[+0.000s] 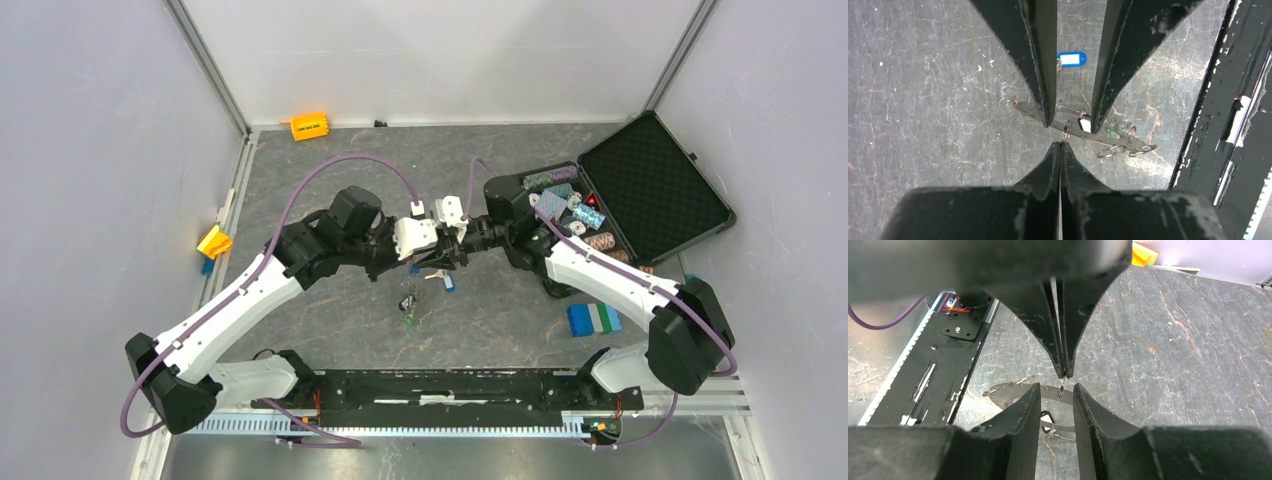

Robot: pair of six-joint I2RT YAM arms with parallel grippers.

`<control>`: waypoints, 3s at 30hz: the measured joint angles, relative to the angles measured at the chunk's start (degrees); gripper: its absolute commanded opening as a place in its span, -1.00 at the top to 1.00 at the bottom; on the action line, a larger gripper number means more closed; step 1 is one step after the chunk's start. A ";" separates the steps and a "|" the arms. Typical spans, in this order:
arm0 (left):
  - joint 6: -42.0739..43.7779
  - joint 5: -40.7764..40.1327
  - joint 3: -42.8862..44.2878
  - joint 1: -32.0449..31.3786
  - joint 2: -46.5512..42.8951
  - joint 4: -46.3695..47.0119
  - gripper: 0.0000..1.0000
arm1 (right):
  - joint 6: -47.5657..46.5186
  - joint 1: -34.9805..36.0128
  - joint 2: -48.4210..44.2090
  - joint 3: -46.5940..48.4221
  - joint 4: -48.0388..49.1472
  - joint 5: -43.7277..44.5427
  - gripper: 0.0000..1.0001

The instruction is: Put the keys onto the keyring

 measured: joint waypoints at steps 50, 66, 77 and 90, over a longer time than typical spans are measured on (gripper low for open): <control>-1.25 2.49 -2.34 0.02 -2.97 5.92 0.96 | 5.75 -1.60 -0.07 -1.49 2.36 0.26 1.00; -0.15 5.42 -1.44 0.31 -1.20 5.11 0.96 | 7.82 -1.73 0.02 -3.48 5.53 1.29 0.46; 0.09 5.77 -1.44 0.31 -1.14 6.25 0.96 | 7.56 -3.06 -0.85 -3.54 5.20 0.20 0.49; 0.07 5.79 -1.46 0.31 -1.14 6.03 0.96 | 7.67 -3.30 -1.73 -3.72 6.01 -1.68 0.61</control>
